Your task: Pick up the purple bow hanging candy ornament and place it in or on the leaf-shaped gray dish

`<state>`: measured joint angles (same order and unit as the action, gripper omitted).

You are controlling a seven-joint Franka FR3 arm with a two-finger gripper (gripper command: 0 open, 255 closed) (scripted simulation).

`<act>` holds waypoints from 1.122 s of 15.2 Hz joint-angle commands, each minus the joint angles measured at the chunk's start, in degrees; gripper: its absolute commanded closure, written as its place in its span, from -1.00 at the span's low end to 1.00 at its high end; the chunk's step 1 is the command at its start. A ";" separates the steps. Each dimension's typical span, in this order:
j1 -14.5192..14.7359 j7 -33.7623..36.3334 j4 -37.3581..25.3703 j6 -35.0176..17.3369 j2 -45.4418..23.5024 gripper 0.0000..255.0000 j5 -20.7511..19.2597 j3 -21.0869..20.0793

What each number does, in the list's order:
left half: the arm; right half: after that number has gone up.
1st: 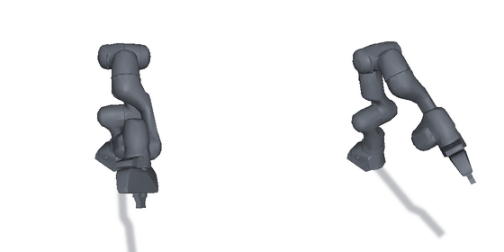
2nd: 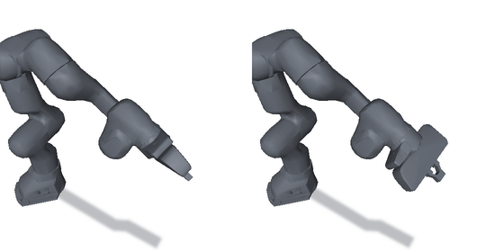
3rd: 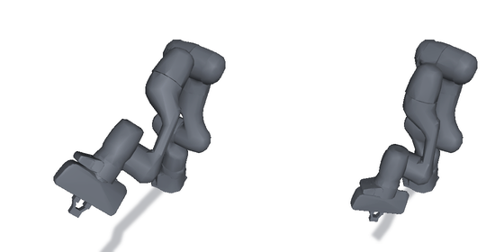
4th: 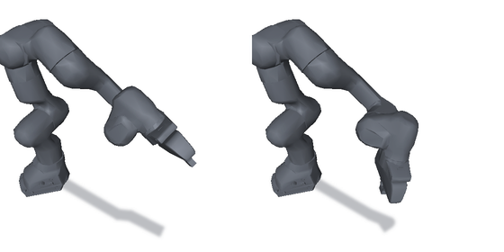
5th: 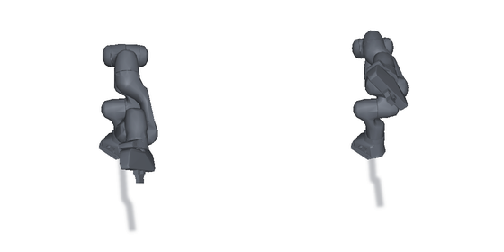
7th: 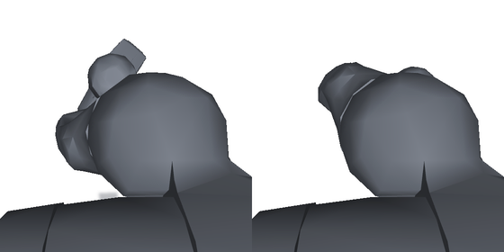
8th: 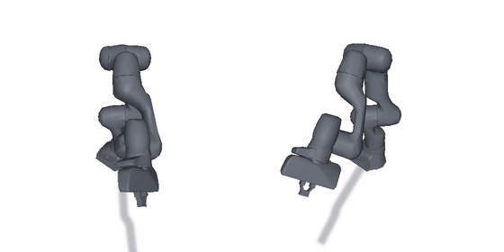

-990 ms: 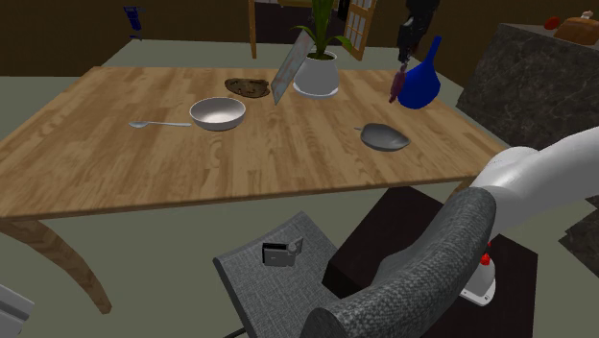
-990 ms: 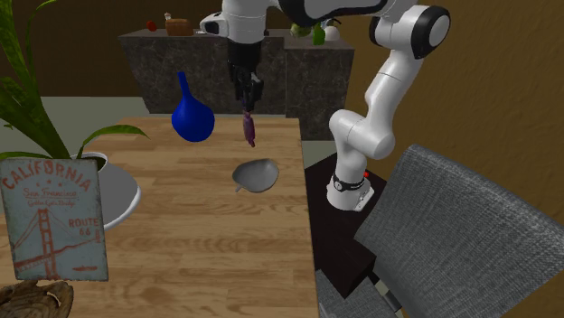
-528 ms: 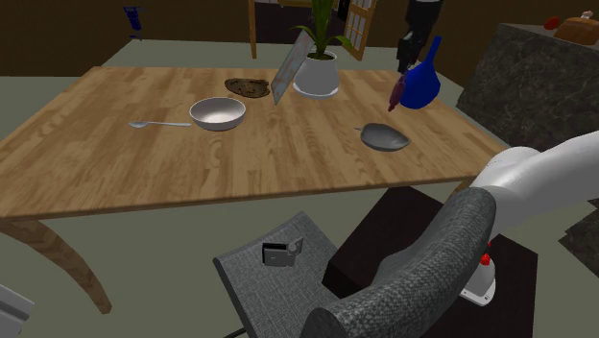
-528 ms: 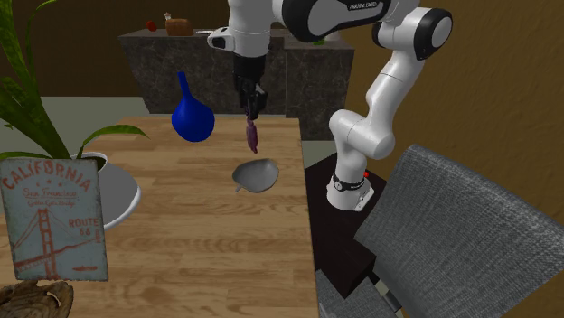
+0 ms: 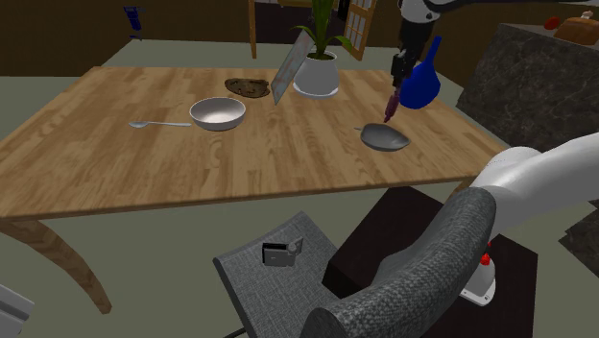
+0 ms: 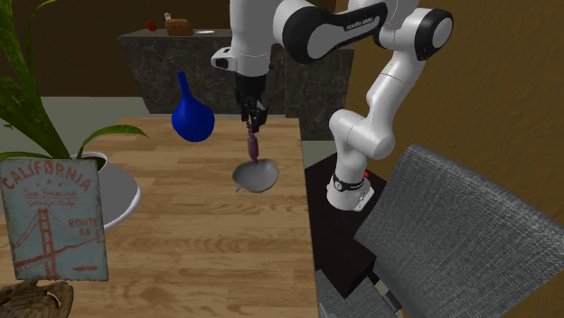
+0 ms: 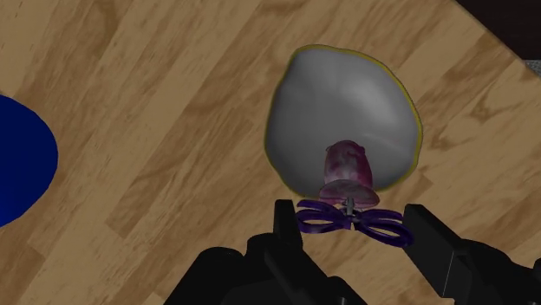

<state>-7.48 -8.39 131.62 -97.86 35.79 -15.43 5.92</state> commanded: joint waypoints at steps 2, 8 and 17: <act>-0.08 0.38 2.61 -2.30 0.31 1.00 -0.28 0.26; -0.21 1.27 7.27 -6.75 0.45 1.00 -0.79 0.65; -0.27 1.66 9.12 -8.66 0.37 1.00 -1.03 0.83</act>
<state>-7.75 -6.73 140.74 -106.50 36.15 -16.46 6.74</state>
